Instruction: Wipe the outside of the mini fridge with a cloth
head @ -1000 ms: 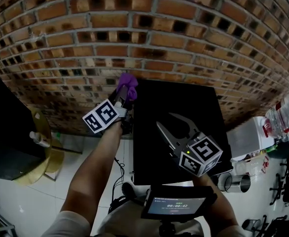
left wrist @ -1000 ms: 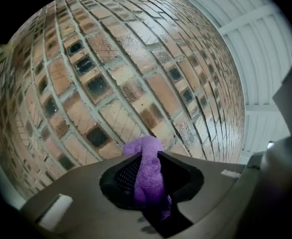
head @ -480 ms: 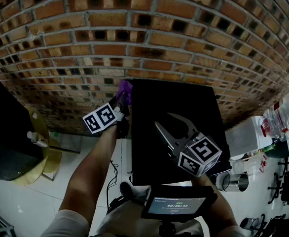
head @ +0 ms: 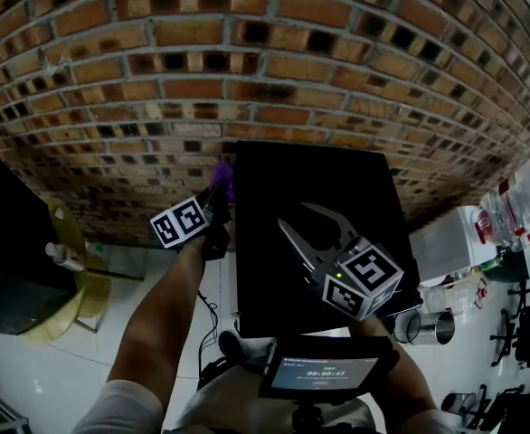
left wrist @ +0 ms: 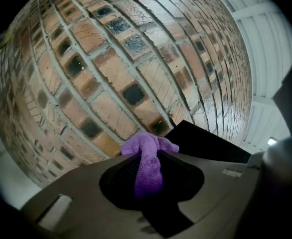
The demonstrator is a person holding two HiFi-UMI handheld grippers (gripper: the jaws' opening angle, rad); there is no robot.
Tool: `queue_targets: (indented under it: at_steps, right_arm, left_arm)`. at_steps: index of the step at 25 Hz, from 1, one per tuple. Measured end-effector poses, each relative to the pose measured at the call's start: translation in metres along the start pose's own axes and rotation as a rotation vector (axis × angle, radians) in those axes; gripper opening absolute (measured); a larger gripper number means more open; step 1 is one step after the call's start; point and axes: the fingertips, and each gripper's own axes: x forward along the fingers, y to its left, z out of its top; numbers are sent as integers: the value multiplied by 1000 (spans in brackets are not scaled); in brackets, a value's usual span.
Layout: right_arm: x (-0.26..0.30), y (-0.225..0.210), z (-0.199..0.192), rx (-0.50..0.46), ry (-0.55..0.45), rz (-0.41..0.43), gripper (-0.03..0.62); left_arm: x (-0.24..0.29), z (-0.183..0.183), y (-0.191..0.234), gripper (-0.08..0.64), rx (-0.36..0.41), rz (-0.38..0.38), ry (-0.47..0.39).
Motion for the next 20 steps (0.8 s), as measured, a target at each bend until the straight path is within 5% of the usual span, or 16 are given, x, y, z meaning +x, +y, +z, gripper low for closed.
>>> queue_targets:
  at_steps: [20]
  right_arm:
    - [1,0,-2,5,20,2,140]
  left_arm:
    - [2,-47,52,88,-2,101,133]
